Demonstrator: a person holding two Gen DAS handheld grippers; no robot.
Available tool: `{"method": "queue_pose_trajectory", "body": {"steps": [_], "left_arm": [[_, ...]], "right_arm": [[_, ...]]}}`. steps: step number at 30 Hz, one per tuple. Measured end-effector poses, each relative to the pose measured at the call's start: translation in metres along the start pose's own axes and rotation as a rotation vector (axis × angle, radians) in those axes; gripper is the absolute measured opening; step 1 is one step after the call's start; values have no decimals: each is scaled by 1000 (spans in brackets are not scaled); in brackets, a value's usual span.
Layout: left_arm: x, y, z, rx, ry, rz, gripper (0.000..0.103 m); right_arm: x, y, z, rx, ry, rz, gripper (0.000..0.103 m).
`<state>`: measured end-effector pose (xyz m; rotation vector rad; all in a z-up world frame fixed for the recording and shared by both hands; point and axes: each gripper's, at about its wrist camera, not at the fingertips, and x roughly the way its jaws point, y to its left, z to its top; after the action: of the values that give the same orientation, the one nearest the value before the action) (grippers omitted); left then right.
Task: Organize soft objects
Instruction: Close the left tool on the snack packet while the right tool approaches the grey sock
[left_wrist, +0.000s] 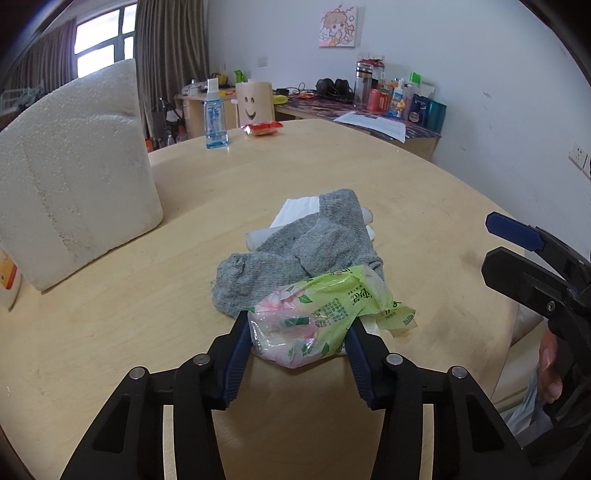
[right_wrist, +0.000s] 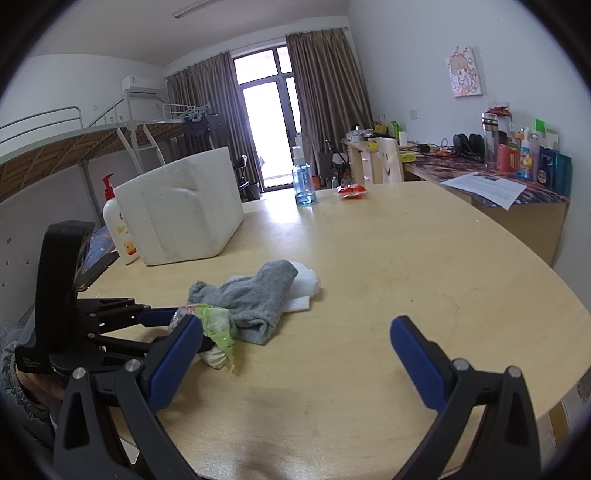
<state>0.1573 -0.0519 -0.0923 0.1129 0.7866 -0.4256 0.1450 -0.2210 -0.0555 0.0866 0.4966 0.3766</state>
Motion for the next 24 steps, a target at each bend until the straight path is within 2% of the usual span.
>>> {"method": "queue_pose_trajectory", "body": {"steps": [12,24], "left_arm": [[-26,12,-2,-27,-56,-8,50],[-60,45,-11,-93,-131,71,50]], "right_arm": [[4,7,5,-14,10,-9,103],[31,29,12,-38,59,-10,103]]}}
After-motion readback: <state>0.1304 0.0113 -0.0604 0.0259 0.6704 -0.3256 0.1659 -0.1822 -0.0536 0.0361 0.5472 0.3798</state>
